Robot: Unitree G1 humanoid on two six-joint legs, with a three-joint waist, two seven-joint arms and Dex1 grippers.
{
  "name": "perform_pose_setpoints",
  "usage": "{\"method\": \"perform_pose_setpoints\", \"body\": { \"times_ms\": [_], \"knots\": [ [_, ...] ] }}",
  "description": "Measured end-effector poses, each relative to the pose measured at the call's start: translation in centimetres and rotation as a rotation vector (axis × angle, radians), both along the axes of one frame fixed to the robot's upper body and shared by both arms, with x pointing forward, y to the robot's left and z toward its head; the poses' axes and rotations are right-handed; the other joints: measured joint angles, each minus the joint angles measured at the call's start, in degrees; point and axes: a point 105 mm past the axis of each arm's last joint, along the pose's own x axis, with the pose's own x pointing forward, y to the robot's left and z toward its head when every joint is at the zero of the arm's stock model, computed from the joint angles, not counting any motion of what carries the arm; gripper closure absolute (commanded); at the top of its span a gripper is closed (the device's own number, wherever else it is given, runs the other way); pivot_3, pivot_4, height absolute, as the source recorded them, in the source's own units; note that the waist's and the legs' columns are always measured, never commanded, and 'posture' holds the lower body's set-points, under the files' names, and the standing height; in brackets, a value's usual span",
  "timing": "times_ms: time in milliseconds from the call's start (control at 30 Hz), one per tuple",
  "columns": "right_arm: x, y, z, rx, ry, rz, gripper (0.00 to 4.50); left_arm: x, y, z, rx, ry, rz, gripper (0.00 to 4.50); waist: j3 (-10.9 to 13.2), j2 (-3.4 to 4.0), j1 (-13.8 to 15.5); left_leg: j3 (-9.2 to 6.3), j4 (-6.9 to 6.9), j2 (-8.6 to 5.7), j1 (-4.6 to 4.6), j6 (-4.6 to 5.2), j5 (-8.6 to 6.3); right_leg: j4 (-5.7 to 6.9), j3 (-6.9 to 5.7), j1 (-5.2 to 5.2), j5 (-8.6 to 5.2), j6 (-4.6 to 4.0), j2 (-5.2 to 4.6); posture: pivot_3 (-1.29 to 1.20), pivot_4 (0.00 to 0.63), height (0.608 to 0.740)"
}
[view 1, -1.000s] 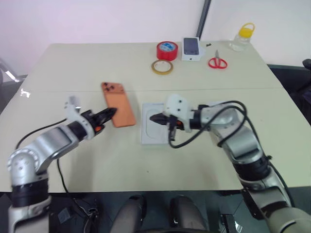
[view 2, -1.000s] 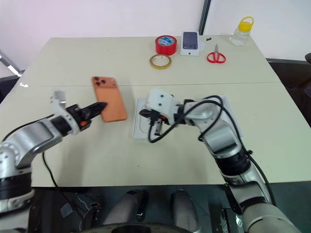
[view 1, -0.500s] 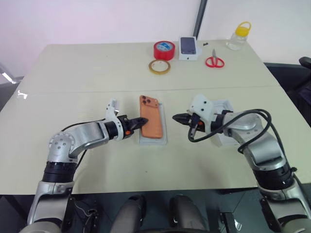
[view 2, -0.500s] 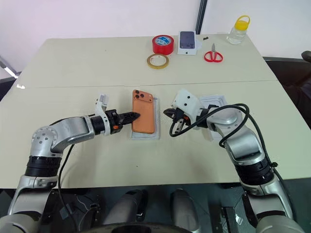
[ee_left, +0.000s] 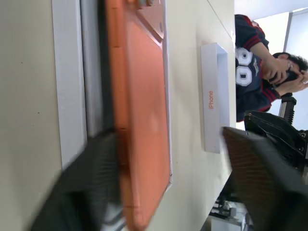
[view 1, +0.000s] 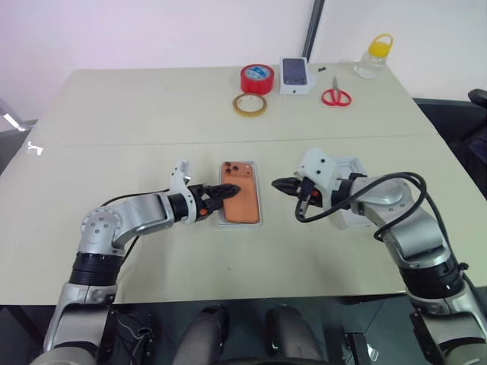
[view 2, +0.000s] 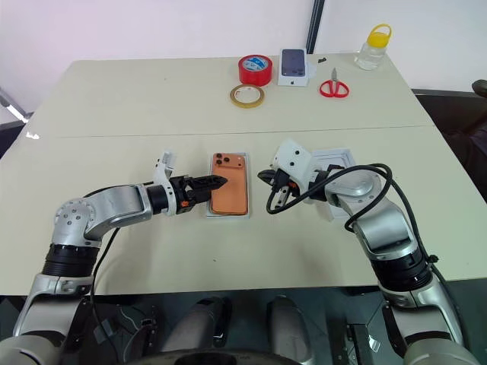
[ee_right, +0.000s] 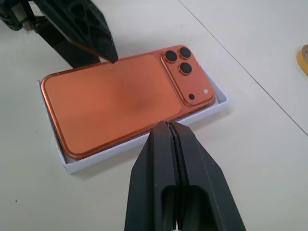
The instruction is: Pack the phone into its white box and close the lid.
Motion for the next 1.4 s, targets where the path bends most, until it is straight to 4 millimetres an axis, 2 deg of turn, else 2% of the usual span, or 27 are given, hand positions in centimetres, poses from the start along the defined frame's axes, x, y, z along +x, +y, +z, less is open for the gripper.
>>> {"method": "perform_pose_setpoints", "body": {
  "times_ms": [233,533,667,800,833,933,1133,1333,1400],
  "knots": [
    [-0.1,0.1,-0.1,-0.006,0.003,0.005,4.50,0.1,0.1,0.4,0.013,-0.019,0.000,0.04,0.00,0.00,-0.01,0.00,0.01,0.00,0.00,0.00,0.00,0.00,0.00,0.00,0.00,0.00,0.00,0.00,0.150,0.740],
    [0.0,0.1,-0.2,-0.011,0.002,0.004,4.50,-0.1,1.5,1.9,0.111,-0.113,-0.007,0.04,0.00,0.00,-0.01,0.00,0.00,0.00,0.00,0.00,0.00,0.00,0.00,0.01,0.00,0.00,0.00,0.00,0.150,0.740],
    [0.6,-0.3,-1.1,-0.053,0.026,-0.035,4.50,0.3,3.5,2.3,0.249,-0.204,0.028,1.84,0.01,0.00,-0.22,0.00,-0.03,0.01,0.01,-0.01,0.00,0.01,0.00,-0.02,0.00,0.00,0.02,0.00,0.150,0.740],
    [1.8,-1.0,-1.9,-0.105,0.051,-0.112,4.50,1.0,6.5,2.3,0.477,-0.313,0.068,3.88,0.02,0.02,-0.05,0.01,-0.05,0.00,0.01,-0.01,0.01,-0.01,0.01,-0.02,0.00,-0.01,0.01,0.00,0.150,0.740],
    [2.3,-0.9,-2.1,-0.132,0.052,-0.129,4.50,1.1,7.2,1.8,0.582,-0.353,0.048,4.40,0.02,0.01,-0.05,0.01,-0.05,0.00,0.00,-0.01,0.00,-0.04,0.00,-0.01,0.00,-0.01,0.01,0.00,0.150,0.740],
    [2.8,-0.8,-2.8,-0.184,0.058,-0.157,4.50,1.4,7.4,0.3,0.743,-0.420,-0.028,4.46,0.04,0.06,0.07,0.02,-0.08,-0.02,0.00,-0.01,0.01,-0.06,-0.01,0.00,0.00,-0.01,-0.02,0.00,0.150,0.740],
    [3.5,1.3,-4.0,-0.274,0.038,-0.150,4.50,2.4,4.9,-1.4,0.863,-0.544,-0.202,4.46,0.06,0.03,-0.05,0.01,-0.08,-0.02,-0.03,-0.01,0.01,-0.07,-0.02,-0.02,0.00,-0.01,-0.02,0.00,0.150,0.740],
    [3.6,3.0,-4.4,-0.317,0.021,-0.107,4.50,2.7,1.5,-2.2,0.860,-0.625,-0.357,4.46,0.06,0.03,-0.15,-0.01,-0.08,-0.01,-0.04,-0.01,0.01,-0.06,-0.03,-0.04,0.00,0.00,-0.01,0.00,0.150,0.740],
    [3.7,3.0,-4.7,-0.334,0.020,-0.104,4.50,2.8,1.2,-2.2,0.875,-0.641,-0.389,4.46,0.06,0.03,-0.14,-0.01,-0.07,-0.03,-0.04,0.00,0.01,-0.06,-0.03,-0.03,0.00,0.00,-0.01,0.00,0.150,0.740]
  ]
}}
